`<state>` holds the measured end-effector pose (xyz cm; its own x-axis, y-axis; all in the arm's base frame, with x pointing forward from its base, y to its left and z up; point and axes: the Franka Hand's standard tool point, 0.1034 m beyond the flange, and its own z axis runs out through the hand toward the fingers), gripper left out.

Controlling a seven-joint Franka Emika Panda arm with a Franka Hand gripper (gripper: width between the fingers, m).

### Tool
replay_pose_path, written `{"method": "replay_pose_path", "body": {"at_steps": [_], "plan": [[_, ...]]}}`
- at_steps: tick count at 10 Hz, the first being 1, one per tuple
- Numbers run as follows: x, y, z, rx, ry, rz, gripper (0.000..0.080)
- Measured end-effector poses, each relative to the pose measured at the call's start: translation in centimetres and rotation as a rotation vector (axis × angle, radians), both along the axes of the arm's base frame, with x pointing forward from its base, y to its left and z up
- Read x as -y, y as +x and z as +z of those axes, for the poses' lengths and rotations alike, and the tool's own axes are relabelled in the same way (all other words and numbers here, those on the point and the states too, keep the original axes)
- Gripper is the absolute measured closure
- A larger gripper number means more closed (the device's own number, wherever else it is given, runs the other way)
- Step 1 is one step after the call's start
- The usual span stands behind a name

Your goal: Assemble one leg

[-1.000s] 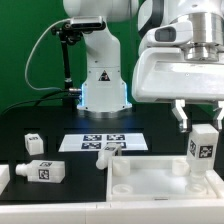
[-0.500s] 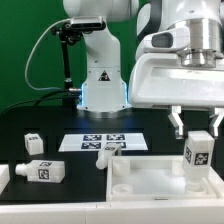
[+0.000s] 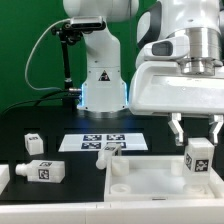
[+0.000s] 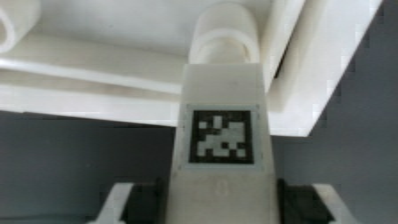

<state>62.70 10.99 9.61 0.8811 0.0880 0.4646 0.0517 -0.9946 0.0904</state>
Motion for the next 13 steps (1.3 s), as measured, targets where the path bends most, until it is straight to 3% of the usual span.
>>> {"method": "replay_pose_path", "body": {"at_steps": [2,7,8,9,10,11,13], "plan": [[-0.2,-0.4,-0.6,0.017,0.009,-0.004,0.0507],[0.6,-0.3,-0.7,0.055,0.013,0.002,0.0507],[0.8,-0.3,-0.8,0.040,0.005,0.007,0.0325],[1.8,0.0,-0.4,-0.033,-0.009,0.011,0.0211],[2.1,0.7,0.3,-0.048,0.003,-0.001,0.0211],[2.0,0.7,0.0,-0.139,0.004,-0.014,0.0162],[2.8,1.3,1.0,-0.344,0.006,-0.051,0.0153]]}}
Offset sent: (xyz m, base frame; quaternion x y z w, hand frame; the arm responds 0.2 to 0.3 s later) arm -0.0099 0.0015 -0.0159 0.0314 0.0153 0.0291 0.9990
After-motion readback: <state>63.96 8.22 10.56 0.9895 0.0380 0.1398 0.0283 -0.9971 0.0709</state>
